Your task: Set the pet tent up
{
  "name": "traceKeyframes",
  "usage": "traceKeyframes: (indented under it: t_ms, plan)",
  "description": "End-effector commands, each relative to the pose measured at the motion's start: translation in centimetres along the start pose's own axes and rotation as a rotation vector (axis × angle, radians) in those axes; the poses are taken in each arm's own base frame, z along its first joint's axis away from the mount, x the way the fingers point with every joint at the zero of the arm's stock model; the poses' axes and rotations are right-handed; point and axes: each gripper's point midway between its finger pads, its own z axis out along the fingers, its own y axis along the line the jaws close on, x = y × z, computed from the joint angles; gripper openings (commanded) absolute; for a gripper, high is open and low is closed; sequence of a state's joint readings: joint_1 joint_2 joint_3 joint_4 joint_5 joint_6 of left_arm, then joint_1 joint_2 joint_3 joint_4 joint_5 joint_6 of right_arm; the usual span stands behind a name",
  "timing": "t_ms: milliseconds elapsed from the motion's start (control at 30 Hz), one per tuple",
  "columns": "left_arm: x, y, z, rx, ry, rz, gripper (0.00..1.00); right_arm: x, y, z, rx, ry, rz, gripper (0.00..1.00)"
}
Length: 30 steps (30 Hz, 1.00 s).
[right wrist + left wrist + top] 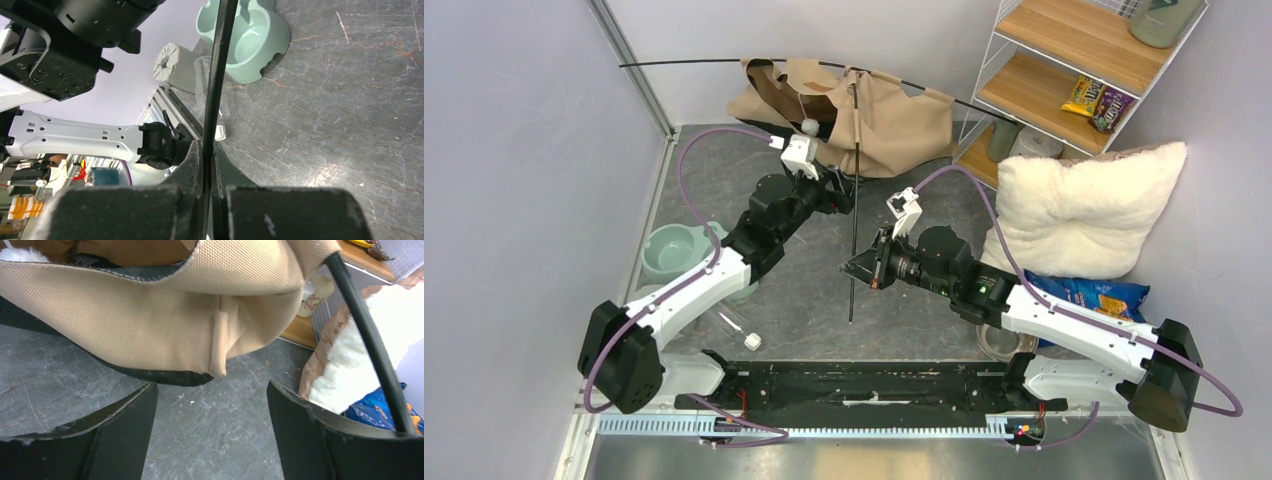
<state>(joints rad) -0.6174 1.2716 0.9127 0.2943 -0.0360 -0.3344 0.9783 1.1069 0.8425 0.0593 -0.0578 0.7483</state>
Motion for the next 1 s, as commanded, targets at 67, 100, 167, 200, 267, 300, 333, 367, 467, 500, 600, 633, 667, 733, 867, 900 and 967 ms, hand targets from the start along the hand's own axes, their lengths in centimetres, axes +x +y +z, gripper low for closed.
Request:
traceKeyframes:
  t_ms: [67,100,167,200,267,300,333,367,467,500,600,633,667,733,867,900,967]
  plan:
    - [-3.5,0.1,2.1,-0.028,-0.137,0.003,0.75,-3.4,2.2,0.2,-0.059,-0.103,-0.005,0.0]
    - [-3.5,0.3,2.3,-0.037,-0.146,-0.005,0.71,-3.3,2.3,0.2,-0.061,-0.102,-0.005,0.0]
    - [-3.8,0.5,2.5,-0.05,-0.168,-0.017,0.64,-3.2,2.2,0.2,-0.062,-0.101,-0.002,0.0]
    - [-3.8,0.6,2.6,-0.049,-0.176,-0.02,0.62,-3.1,2.2,0.3,-0.063,-0.1,0.001,0.0]
    - [-4.1,0.5,2.9,-0.044,-0.189,-0.025,0.57,-3.0,2.2,0.3,-0.067,-0.098,0.007,0.0]
    - [-4.1,0.4,3.0,-0.043,-0.191,-0.024,0.54,-3.0,2.1,0.4,-0.066,-0.098,0.009,0.0]
    - [-4.1,0.4,3.1,-0.041,-0.193,-0.023,0.52,-3.0,2.2,0.4,-0.068,-0.099,0.009,0.0]
    - [-4.1,0.4,3.1,-0.039,-0.193,-0.024,0.5,-3.0,2.2,0.4,-0.069,-0.098,0.011,0.0]
    - [-4.3,0.2,3.3,-0.029,-0.197,-0.019,0.43,-3.0,2.2,0.4,-0.07,-0.097,0.015,0.0]
    - [-4.4,0.0,3.4,-0.022,-0.197,-0.016,0.42,-2.9,2.1,0.4,-0.069,-0.096,0.015,0.0]
    - [-4.4,-0.2,3.5,-0.009,-0.194,-0.013,0.42,-2.9,2.2,0.4,-0.069,-0.097,0.017,0.0]
    - [-4.3,-0.2,3.5,-0.009,-0.192,-0.013,0.46,-2.9,2.2,0.4,-0.07,-0.097,0.016,0.0]
    - [-4.2,-0.3,3.4,-0.003,-0.19,-0.011,0.51,-3.0,2.2,0.4,-0.07,-0.098,0.017,0.0]
    - [-4.2,-0.3,3.2,-0.001,-0.195,-0.011,0.61,-2.9,2.2,0.3,-0.071,-0.098,0.016,0.0]
    - [-4.0,0.1,2.8,-0.015,-0.198,-0.009,0.66,-2.9,2.1,0.4,-0.069,-0.095,0.018,0.0]
    - [-4.0,0.2,2.8,-0.022,-0.199,-0.007,0.65,-2.9,2.1,0.4,-0.068,-0.098,0.018,0.0]
    - [-4.1,0.3,2.9,-0.03,-0.2,-0.008,0.6,-2.8,2.0,0.4,-0.067,-0.096,0.018,0.0]
